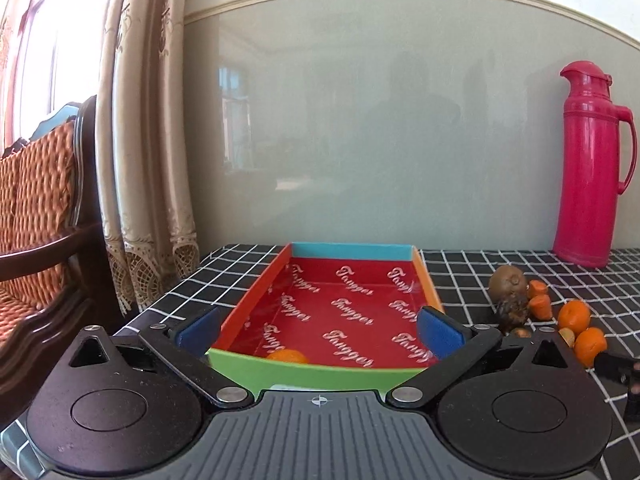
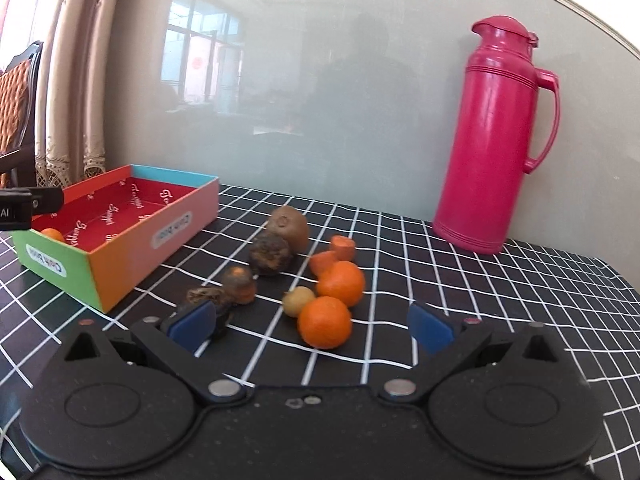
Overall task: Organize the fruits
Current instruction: 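Grasp the dark brown dried fruit with the right gripper, then carry the dried fruit with the right gripper into the red box and release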
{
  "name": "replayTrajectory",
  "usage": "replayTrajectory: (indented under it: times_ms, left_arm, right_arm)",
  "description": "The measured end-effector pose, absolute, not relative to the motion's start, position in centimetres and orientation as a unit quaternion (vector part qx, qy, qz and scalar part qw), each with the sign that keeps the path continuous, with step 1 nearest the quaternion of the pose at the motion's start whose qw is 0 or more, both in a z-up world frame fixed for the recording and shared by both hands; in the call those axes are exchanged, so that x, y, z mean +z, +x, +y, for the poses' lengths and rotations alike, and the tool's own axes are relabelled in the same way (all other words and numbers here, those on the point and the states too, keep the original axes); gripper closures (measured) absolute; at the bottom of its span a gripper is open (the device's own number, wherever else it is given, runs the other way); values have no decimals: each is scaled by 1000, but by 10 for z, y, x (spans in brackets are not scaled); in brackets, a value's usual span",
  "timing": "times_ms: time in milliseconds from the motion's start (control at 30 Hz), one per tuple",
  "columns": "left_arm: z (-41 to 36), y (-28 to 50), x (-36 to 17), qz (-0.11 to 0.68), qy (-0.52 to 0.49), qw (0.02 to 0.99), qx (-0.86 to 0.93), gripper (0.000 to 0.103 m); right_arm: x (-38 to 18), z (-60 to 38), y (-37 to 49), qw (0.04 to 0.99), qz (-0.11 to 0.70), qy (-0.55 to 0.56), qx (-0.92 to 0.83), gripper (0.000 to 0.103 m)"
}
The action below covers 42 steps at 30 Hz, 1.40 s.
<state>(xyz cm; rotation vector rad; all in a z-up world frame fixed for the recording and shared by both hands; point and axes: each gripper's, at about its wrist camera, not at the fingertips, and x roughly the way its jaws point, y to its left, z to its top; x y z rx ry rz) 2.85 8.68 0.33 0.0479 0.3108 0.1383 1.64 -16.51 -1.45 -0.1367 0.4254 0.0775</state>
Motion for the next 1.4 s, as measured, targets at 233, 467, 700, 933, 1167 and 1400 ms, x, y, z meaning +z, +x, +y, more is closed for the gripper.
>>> replayTrajectory:
  times_ms: [233, 467, 700, 933, 1167, 1400]
  left_arm:
    - [109, 24, -2, 176, 29, 982, 70, 0]
    - [126, 23, -10, 194, 34, 977, 80, 0]
    - [139, 26, -12, 204, 28, 975, 83, 0]
    - [145, 26, -15, 212, 33, 973, 84, 0]
    - [157, 26, -16, 218, 25, 972, 89, 0]
    - [159, 26, -17, 221, 26, 971, 91, 0]
  right_arm:
    - [-15, -157, 28, 972, 227, -24, 61, 1]
    - [-19, -136, 34, 973, 220, -30, 64, 7]
    - [-28, -120, 49, 964, 254, -28, 74, 26]
    - [-35, -110, 61, 958, 277, -26, 68, 33]
    - [-42, -105, 71, 950, 305, -23, 68, 56]
    - [-42, -104, 72, 949, 307, -23, 66, 58]
